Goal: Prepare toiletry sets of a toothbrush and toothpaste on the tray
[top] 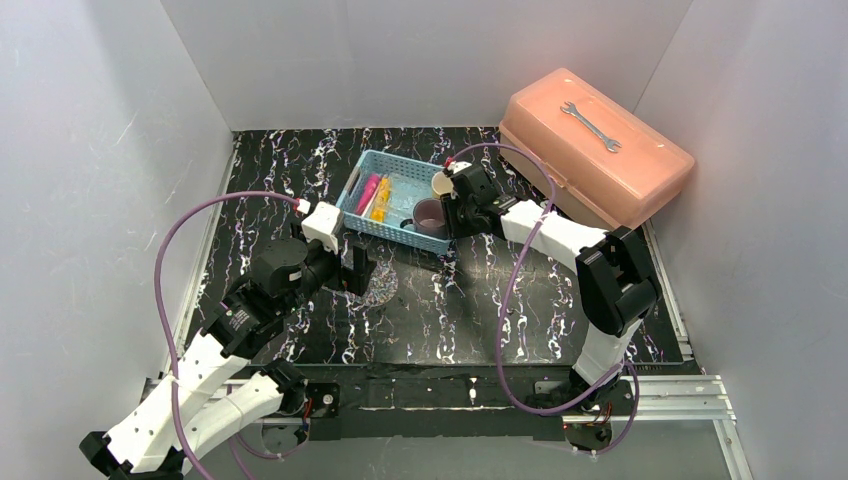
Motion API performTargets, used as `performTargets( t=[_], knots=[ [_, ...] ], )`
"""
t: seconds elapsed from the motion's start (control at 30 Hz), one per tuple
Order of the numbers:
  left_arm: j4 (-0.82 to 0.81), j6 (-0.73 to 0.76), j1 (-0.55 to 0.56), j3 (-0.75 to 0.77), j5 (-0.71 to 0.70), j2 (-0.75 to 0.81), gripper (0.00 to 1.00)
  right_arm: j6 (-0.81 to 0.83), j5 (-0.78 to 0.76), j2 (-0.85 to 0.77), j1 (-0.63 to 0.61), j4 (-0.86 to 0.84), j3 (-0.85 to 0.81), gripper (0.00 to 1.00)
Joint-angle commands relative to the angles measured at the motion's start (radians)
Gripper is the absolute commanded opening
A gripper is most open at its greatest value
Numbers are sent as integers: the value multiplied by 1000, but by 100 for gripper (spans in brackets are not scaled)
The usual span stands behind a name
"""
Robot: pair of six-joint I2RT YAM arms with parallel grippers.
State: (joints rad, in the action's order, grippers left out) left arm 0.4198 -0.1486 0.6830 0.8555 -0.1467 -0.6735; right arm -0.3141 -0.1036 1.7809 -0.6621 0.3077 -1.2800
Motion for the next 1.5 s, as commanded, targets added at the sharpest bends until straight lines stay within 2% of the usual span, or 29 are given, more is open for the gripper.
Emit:
performTargets(
  t=[0.0, 0.27, 0.73, 0.87, 0.93, 1.03, 1.27, 1.47],
  knots=[
    [5, 14, 3, 11, -16, -3, 98, 197, 14, 5, -8, 178, 15, 1],
    [4, 14, 2, 11, -13, -2, 98, 265, -65, -27, 25, 182, 24, 1],
    [3, 9, 2, 13, 3, 6, 98, 183, -59, 6, 70, 212, -11, 2],
    [5, 11, 3, 12, 3, 3, 98, 147, -45, 4, 70, 206, -7, 18],
    [5, 11, 3, 13, 2, 2, 98, 128, -36, 0, 70, 200, -4, 21],
    [4, 12, 3, 13, 2, 2, 98, 101, -25, -12, 70, 193, 3, 31],
    [5, 12, 2, 13, 2, 2, 98, 54, -13, -17, 70, 196, 10, 43],
    [6, 12, 3, 13, 2, 3, 98, -1, 0, -21, 70, 166, 24, 42]
  ],
)
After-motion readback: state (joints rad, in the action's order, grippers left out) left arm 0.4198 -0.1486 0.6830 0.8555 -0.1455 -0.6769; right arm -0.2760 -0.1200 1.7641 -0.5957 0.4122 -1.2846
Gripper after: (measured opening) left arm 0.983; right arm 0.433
